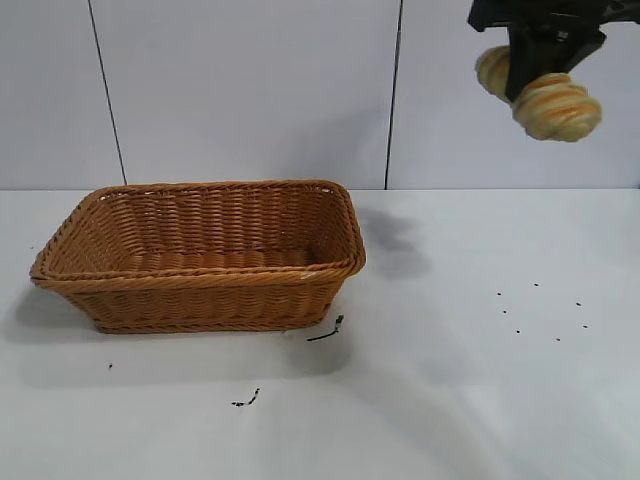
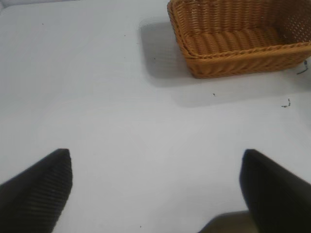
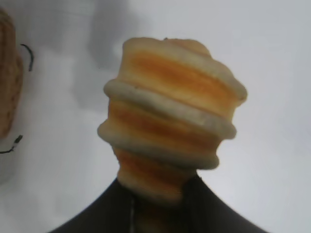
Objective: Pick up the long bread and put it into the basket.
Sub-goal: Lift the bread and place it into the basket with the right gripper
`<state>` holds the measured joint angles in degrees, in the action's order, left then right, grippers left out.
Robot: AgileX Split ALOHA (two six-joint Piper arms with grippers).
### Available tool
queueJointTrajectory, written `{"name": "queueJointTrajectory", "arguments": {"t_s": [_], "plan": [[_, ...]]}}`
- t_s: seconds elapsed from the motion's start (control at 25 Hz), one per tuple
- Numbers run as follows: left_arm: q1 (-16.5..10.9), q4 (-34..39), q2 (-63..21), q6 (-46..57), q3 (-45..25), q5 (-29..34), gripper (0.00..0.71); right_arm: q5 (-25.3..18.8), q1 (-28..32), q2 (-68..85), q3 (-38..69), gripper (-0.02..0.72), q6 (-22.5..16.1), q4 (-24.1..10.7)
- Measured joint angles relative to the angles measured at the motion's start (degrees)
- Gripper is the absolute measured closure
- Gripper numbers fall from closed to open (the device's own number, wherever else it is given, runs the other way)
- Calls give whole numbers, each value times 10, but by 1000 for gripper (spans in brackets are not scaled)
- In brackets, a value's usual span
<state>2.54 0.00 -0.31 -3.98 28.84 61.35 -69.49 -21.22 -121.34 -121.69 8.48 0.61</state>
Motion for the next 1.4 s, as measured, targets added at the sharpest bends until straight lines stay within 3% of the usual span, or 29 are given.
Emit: {"name": "queueJointTrajectory", "arguments": {"t_s": [0.24, 0.4, 0.6, 0.76, 0.88, 1.08, 1.24, 1.32, 1.4], "plan": [[0, 0, 0, 0, 0, 0, 14, 1, -87, -79, -75, 589, 57, 0], [0, 0, 0, 0, 0, 0, 14, 45, -133, -118, -83, 589, 118, -1], [0, 0, 0, 0, 0, 0, 14, 125, -162, -149, -83, 589, 271, -2], [0, 0, 0, 0, 0, 0, 14, 141, -163, -171, -83, 589, 408, 12], [0, 0, 0, 0, 0, 0, 14, 148, -161, -185, -83, 589, 474, 36], [0, 0, 0, 0, 0, 0, 14, 181, -161, -207, -83, 589, 506, 91], [0, 0, 0, 0, 0, 0, 14, 185, -161, -229, -83, 579, 507, 98], [0, 0, 0, 0, 0, 0, 14, 187, -161, -235, -83, 529, 507, 99], [0, 0, 0, 0, 0, 0, 14, 193, -161, -235, -83, 430, 507, 100]]}}
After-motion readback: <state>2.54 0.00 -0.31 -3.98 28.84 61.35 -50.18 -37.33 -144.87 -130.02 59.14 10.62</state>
